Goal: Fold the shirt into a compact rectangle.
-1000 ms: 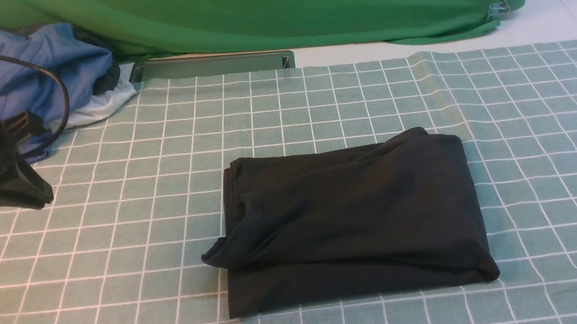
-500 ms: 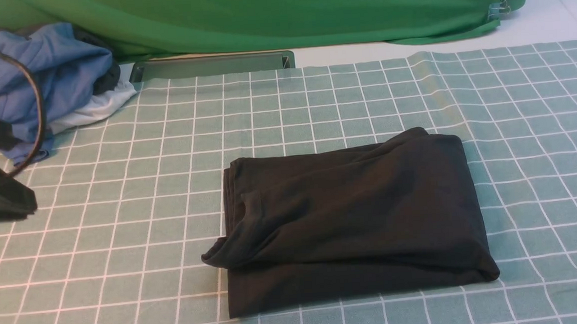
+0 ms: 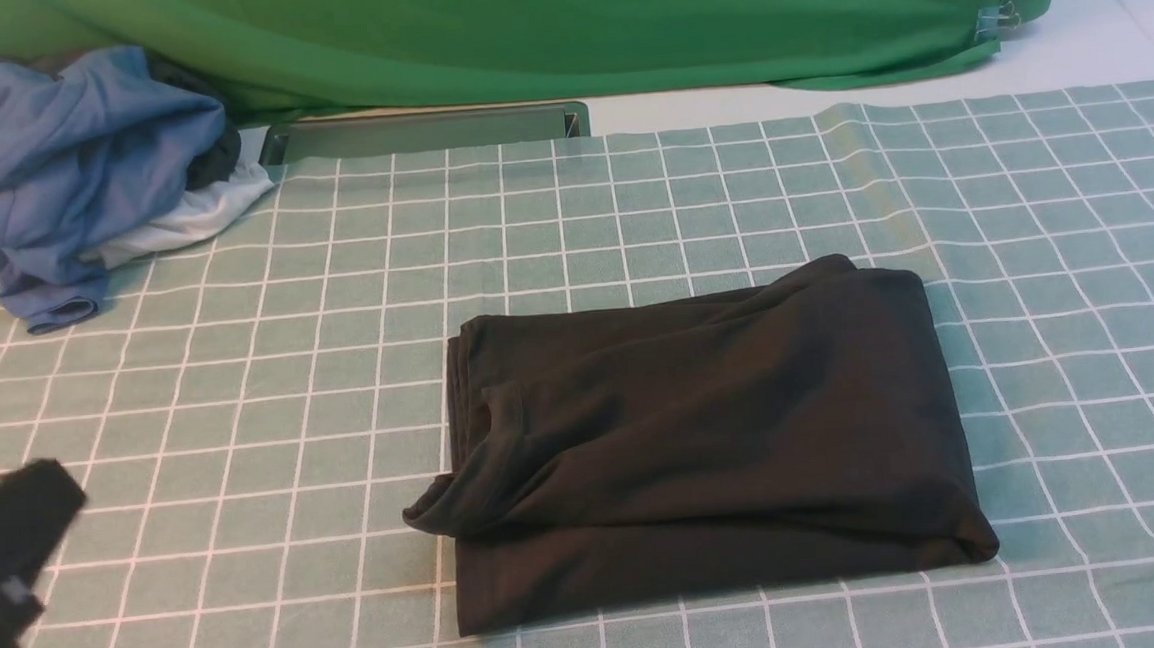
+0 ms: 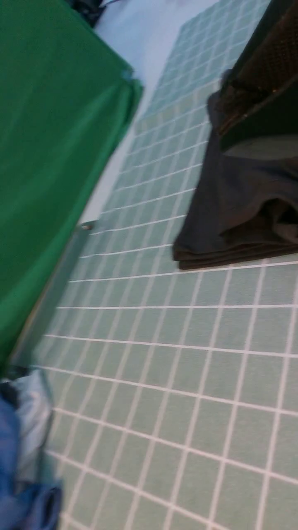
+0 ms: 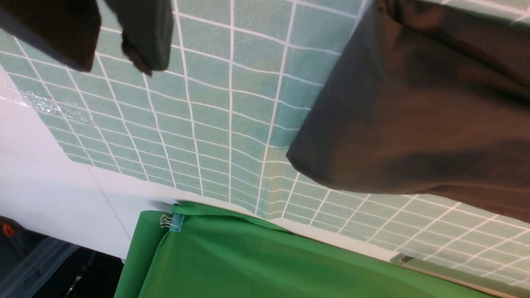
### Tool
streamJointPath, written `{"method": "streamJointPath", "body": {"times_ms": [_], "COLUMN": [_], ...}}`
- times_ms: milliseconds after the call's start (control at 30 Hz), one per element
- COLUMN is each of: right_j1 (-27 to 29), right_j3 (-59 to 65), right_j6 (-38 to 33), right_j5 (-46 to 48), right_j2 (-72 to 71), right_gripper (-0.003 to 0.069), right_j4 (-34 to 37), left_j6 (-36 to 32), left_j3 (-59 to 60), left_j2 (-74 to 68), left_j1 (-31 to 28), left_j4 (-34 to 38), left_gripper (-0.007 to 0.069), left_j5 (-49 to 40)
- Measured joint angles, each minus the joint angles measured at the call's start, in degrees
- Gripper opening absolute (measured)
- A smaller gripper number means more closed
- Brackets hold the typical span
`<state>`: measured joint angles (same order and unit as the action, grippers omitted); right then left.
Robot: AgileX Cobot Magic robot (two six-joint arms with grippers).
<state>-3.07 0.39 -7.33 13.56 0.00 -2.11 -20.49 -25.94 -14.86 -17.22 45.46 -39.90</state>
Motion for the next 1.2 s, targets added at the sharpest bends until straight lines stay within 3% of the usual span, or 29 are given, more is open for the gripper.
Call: {"method": "streamJointPath", "body": {"times_ms": [267,500,633,767,1000,1200], "right_j1": [0.0,0.0,0.0,0.0,0.0,0.05], "right_j3": [0.0,0.0,0.0,0.0,0.0,0.0], "right_j6": [0.0,0.0,0.0,0.0,0.0,0.0], "right_j5": [0.0,0.0,0.0,0.0,0.0,0.0], "right_j2": [0.0,0.0,0.0,0.0,0.0,0.0], "right_gripper": [0.0232,0.0237,0.0237,0.0237,0.0237,0.0237], "right_j4": [0.0,0.0,0.0,0.0,0.0,0.0], "left_j6": [0.07,-1.59,-1.3,5.26,30.81,32.29], "left_j3": [0.03,0.37,3.0,7.77,16.81,22.27], "left_j2": [3.51,3.51,3.67,6.16,11.24,14.53], "left_j1": [0.0,0.0,0.18,2.59,10.69,17.16], "left_j4": [-5.54,-16.21,-18.19,-22.11,-42.46,-45.06], "left_gripper": [0.0035,0.0035,0.0035,0.0035,0.0035,0.0035], "left_j5": [2.97,8.45,14.34,20.86,24.03,25.81]}}
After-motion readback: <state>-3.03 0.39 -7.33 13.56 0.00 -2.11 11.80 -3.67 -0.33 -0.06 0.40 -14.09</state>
